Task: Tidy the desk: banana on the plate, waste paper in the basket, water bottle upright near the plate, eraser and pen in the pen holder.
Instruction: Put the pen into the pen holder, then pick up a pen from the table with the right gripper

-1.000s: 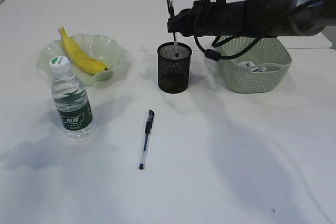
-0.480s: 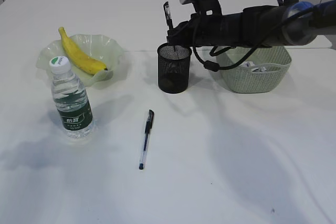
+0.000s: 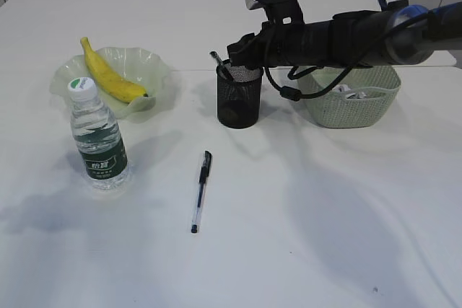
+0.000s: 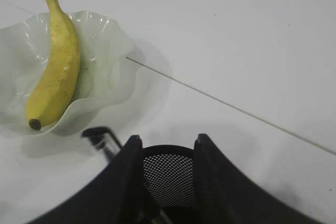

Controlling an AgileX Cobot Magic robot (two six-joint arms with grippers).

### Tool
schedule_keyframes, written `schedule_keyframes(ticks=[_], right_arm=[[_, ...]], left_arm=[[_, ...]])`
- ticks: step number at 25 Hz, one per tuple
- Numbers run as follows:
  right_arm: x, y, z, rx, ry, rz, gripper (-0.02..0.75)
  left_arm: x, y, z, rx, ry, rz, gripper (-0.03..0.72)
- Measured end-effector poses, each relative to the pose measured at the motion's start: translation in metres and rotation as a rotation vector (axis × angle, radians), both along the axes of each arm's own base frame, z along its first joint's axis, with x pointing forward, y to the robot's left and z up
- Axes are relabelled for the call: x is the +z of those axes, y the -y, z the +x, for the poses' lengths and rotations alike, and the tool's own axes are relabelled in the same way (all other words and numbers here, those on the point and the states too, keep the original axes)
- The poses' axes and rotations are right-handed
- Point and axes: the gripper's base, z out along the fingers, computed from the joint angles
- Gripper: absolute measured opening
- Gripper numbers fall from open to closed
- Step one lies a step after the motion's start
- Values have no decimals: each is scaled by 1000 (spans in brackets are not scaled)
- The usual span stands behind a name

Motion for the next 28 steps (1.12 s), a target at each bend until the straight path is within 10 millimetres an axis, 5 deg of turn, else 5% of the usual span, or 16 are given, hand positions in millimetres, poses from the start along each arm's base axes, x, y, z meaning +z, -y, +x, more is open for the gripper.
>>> schedule_keyframes(ticks=[8,18,28], right_arm=[[2,0,0,-7,-7,15,244],[39,1,-10,7,-15,29,246],[61,5,-46,114,-319,-106,247]], left_arm=[[0,0,0,0,0,0,510],[0,0,0,-1,-4,0,510],[-1,0,-3,-3,-32,-3,510]])
